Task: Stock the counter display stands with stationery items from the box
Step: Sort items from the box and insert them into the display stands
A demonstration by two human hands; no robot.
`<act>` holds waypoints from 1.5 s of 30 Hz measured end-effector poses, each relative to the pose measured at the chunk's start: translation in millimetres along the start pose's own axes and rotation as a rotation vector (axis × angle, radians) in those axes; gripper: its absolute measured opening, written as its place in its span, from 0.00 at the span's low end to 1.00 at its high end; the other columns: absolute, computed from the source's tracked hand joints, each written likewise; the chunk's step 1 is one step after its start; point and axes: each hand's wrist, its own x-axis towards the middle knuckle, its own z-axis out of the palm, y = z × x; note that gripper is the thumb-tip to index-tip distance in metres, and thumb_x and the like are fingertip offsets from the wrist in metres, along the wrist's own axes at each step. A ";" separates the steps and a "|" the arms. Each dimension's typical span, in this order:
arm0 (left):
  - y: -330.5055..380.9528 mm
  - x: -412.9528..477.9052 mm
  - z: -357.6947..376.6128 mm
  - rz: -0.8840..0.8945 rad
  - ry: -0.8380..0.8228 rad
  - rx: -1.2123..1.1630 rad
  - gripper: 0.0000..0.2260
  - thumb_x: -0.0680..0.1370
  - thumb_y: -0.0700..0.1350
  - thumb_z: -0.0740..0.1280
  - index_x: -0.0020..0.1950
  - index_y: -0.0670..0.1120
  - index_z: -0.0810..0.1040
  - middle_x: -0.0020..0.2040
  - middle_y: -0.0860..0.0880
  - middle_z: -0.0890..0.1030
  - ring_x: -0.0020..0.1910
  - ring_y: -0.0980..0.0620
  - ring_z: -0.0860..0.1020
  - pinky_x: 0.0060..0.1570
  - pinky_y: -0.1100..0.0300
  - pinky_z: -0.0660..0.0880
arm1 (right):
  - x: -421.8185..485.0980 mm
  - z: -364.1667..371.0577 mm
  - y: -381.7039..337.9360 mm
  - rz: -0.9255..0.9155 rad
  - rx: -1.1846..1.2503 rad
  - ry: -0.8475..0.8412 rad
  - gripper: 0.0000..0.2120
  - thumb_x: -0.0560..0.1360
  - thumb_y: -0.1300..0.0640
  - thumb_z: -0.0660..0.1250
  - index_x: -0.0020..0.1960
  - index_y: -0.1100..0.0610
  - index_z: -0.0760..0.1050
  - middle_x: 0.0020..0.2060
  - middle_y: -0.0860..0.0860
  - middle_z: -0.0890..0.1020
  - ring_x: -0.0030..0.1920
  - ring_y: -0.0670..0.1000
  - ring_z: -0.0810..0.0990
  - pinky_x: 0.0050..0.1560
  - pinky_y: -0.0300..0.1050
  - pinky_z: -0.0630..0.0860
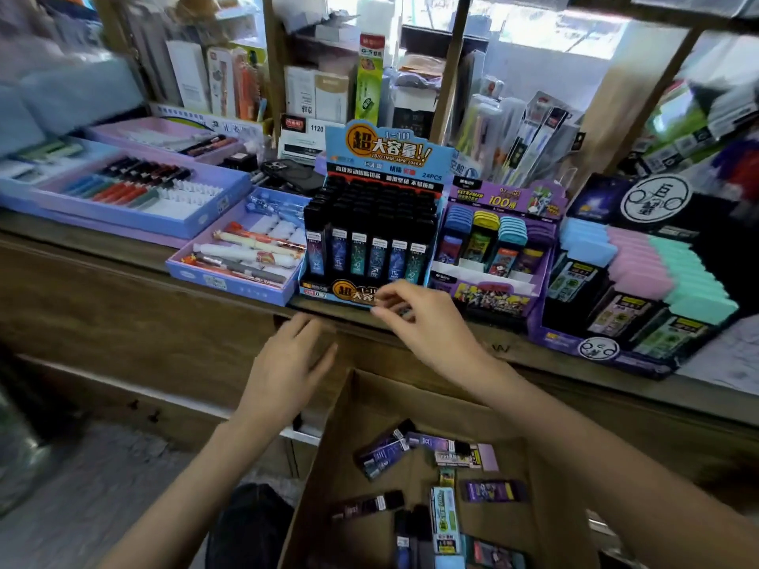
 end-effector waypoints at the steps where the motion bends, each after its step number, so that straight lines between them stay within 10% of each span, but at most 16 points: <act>1: 4.8 -9.2 8.0 0.002 -0.060 -0.036 0.06 0.75 0.40 0.69 0.51 0.42 0.77 0.48 0.45 0.76 0.43 0.44 0.78 0.36 0.56 0.71 | -17.6 -1.7 11.1 0.009 -0.020 -0.011 0.12 0.77 0.54 0.65 0.59 0.56 0.76 0.47 0.46 0.79 0.48 0.42 0.76 0.48 0.30 0.72; 14: 22.0 -98.9 165.8 -0.432 -0.619 -0.175 0.18 0.78 0.46 0.65 0.66 0.44 0.69 0.64 0.43 0.70 0.63 0.46 0.69 0.64 0.57 0.65 | -168.3 61.8 183.5 0.519 -0.233 -0.326 0.14 0.79 0.53 0.62 0.64 0.51 0.71 0.59 0.50 0.77 0.52 0.46 0.78 0.52 0.41 0.75; 22: 12.3 -118.5 218.4 -0.426 -0.686 0.004 0.27 0.80 0.52 0.60 0.76 0.44 0.56 0.73 0.43 0.61 0.69 0.44 0.63 0.65 0.57 0.62 | -175.8 97.4 228.8 0.534 -0.302 -0.492 0.30 0.79 0.52 0.58 0.77 0.46 0.49 0.77 0.48 0.48 0.76 0.57 0.47 0.73 0.53 0.51; 29: 3.3 -109.6 225.3 -0.504 -0.598 0.018 0.13 0.75 0.53 0.68 0.55 0.47 0.75 0.56 0.45 0.71 0.56 0.45 0.71 0.53 0.55 0.68 | -180.0 113.2 242.7 0.466 -0.421 -0.396 0.26 0.80 0.47 0.56 0.75 0.49 0.54 0.72 0.50 0.62 0.71 0.58 0.58 0.73 0.53 0.55; 36: 8.8 -92.5 233.4 -0.750 -0.711 -0.144 0.33 0.66 0.51 0.77 0.65 0.40 0.69 0.63 0.39 0.69 0.62 0.41 0.70 0.59 0.54 0.68 | -193.2 117.9 239.2 0.511 -0.369 -0.312 0.15 0.78 0.47 0.60 0.62 0.52 0.68 0.58 0.53 0.71 0.59 0.54 0.69 0.62 0.48 0.67; 45: 27.2 -89.2 241.2 -0.692 -0.903 -0.221 0.15 0.70 0.46 0.75 0.55 0.44 0.80 0.54 0.45 0.81 0.50 0.52 0.76 0.51 0.63 0.70 | -190.7 104.8 244.0 0.787 0.021 -0.380 0.12 0.72 0.55 0.71 0.54 0.56 0.74 0.51 0.54 0.79 0.52 0.51 0.76 0.50 0.44 0.72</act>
